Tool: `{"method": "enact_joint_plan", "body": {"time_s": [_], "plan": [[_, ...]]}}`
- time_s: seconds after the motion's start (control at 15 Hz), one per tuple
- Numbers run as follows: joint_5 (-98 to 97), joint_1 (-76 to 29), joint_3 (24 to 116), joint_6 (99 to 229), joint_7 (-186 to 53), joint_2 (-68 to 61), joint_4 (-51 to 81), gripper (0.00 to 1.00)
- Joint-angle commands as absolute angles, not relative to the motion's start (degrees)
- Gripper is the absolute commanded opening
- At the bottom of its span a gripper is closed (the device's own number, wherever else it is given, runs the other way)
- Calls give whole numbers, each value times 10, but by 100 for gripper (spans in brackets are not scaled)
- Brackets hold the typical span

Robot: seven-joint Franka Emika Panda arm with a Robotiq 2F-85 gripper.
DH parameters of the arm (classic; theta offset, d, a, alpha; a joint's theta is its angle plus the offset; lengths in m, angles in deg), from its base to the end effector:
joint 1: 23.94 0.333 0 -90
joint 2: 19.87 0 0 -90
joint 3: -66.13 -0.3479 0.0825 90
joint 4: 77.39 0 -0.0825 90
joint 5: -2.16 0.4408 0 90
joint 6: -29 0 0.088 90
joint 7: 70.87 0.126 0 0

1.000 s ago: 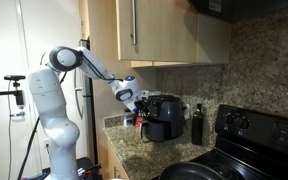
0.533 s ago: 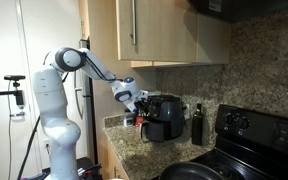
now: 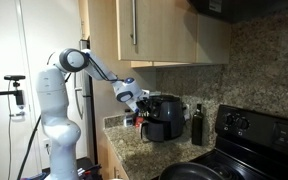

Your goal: Turn on the air fryer

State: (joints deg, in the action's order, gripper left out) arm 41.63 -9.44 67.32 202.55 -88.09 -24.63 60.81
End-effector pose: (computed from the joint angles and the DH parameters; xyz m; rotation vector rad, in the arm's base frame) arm 0.5626 0.0852 0.3915 -2.6936 0.1704 -0.9459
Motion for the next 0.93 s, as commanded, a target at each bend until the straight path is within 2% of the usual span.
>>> {"method": "enact_joint_plan", "body": {"time_s": [0.0,0.87], "plan": [[415,-96,674,2026,-880,-243,607,100],[416,-96,683,2022,-874,-233,601,100]]}}
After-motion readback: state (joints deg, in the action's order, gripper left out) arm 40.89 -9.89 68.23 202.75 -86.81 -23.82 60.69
